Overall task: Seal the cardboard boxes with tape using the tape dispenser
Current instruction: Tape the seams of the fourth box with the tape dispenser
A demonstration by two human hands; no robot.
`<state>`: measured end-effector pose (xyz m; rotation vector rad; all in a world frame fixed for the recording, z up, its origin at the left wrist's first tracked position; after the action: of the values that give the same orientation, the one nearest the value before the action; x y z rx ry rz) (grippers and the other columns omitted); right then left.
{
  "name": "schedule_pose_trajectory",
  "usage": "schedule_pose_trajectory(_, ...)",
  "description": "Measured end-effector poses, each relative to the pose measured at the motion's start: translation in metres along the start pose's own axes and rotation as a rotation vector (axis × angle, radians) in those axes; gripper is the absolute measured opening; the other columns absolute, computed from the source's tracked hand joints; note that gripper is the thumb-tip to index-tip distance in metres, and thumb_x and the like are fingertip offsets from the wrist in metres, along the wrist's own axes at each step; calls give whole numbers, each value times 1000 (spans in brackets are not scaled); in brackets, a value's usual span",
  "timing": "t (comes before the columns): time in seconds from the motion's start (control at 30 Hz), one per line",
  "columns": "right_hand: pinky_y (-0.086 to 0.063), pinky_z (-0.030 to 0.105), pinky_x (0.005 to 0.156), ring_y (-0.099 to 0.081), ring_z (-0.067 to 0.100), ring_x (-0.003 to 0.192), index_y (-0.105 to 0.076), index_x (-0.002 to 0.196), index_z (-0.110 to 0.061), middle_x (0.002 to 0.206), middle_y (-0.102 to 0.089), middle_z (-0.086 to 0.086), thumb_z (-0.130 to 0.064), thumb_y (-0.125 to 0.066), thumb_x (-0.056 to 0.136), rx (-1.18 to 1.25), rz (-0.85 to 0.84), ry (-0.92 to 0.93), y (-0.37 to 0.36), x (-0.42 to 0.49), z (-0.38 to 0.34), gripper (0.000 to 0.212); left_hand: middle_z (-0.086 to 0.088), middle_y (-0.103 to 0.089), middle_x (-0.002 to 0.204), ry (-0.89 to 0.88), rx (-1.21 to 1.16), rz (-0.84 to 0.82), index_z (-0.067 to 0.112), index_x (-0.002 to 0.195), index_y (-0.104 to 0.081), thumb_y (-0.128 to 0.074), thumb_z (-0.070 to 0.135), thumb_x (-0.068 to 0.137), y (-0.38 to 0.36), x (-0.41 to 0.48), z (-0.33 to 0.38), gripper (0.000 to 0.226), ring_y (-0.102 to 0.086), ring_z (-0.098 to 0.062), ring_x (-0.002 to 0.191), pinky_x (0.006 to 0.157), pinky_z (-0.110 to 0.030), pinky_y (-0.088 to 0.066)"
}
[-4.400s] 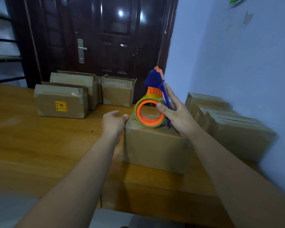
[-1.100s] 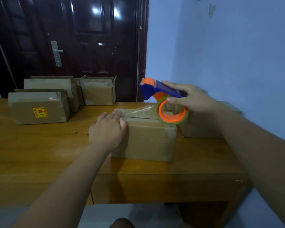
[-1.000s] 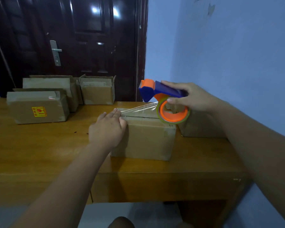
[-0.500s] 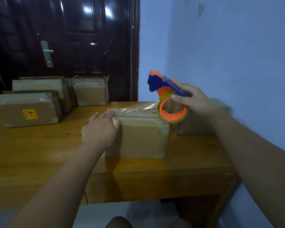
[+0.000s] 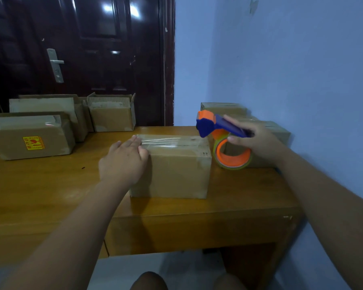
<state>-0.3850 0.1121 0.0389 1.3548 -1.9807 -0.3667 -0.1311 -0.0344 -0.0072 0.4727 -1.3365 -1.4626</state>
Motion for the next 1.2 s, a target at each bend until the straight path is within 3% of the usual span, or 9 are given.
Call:
schedule_pose_trajectory(0.23, -41, 7, 84, -53, -16, 104, -44, 132, -38, 125, -53, -22, -32, -66, 76, 140, 78, -25, -9, -14, 24, 60, 10, -27, 154, -8, -21, 19, 29, 148, -28, -19, 36, 99, 0, -1, -1, 50, -22, -18, 141, 104, -43, -35)
schedule_pose_trajectory(0.43, -46, 14, 82, -55, -8, 102, -38, 132, -50, 129, -49, -20, -40, -63, 77, 161, 96, -67, -29, -23, 38, 62, 6, -30, 153, -49, -36, 53, 27, 146, -31, -19, 34, 99, -6, 5, -4, 50, -23, -19, 141, 110, -42, -29)
schedule_pose_trajectory(0.57, -45, 9, 80, -54, -7, 102, -35, 133, -50, 133, -46, -20, -39, -60, 79, 185, 78, -65, -42, -20, 34, 60, -2, -29, 154, -112, 91, 12, 34, 147, -28, -9, 41, 99, -4, 3, -6, 52, -13, -25, 145, 118, -46, -11)
schedule_pose_trajectory(0.67, -44, 20, 92, -53, 2, 114, -33, 131, -58, 138, -47, -16, -43, -59, 85, 165, 31, -69, -60, -10, 30, 55, -4, -23, 156, -114, 270, 2, 34, 146, -28, -1, 64, 89, 11, -7, -2, 70, 1, -29, 146, 114, -51, 2)
schedule_pose_trajectory(0.77, -43, 22, 96, -52, 1, 116, -30, 141, -47, 138, -46, -14, -31, -57, 94, 144, 1, -43, -86, 2, 18, 56, -4, -20, 157, -309, 272, -82, 21, 149, -22, 9, 74, 68, 10, -23, 36, 102, -11, -23, 145, 116, -42, -9)
schedule_pose_trajectory(0.9, -42, 9, 86, -51, -3, 114, -31, 141, -28, 130, -47, -12, -29, -59, 93, 122, 8, 19, -112, 14, -3, 56, 1, -20, 157, -351, 270, -112, 22, 150, -18, -8, 75, 69, 3, -21, 39, 97, -24, -18, 141, 110, -35, -29)
schedule_pose_trajectory(1.07, -40, 2, 74, -52, -14, 96, -34, 139, -28, 122, -50, -10, -35, -56, 93, 59, 63, 42, -114, 18, -10, 52, 4, -25, 155, -345, 254, -50, 24, 148, -26, -13, 77, 69, 4, -16, 25, 95, -30, -16, 139, 107, -34, -33)
schedule_pose_trajectory(1.13, -38, 1, 78, -47, -19, 102, -30, 145, -33, 130, -46, -18, -33, -54, 95, 70, 56, 39, -111, 17, -10, 55, 5, -27, 154, -353, 253, -35, 25, 148, -28, -12, 77, 69, 6, -18, 27, 96, -32, -16, 138, 106, -35, -35)
schedule_pose_trajectory(1.2, -37, 7, 86, -44, -14, 113, -24, 148, -38, 138, -40, -23, -33, -52, 97, 115, 69, 18, -100, 17, -9, 59, 6, -28, 154, -363, 250, -29, 26, 147, -30, -11, 77, 68, 7, -18, 27, 96, -33, -16, 138, 105, -35, -36)
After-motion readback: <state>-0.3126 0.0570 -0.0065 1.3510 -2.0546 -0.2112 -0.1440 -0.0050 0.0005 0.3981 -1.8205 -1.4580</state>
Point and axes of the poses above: each hand's wrist, its own x-axis towards the middle knuckle, its own y-axis out of the back of the hand, z = x × y, the point moved 10 cm from there along x, towards the middle knuckle
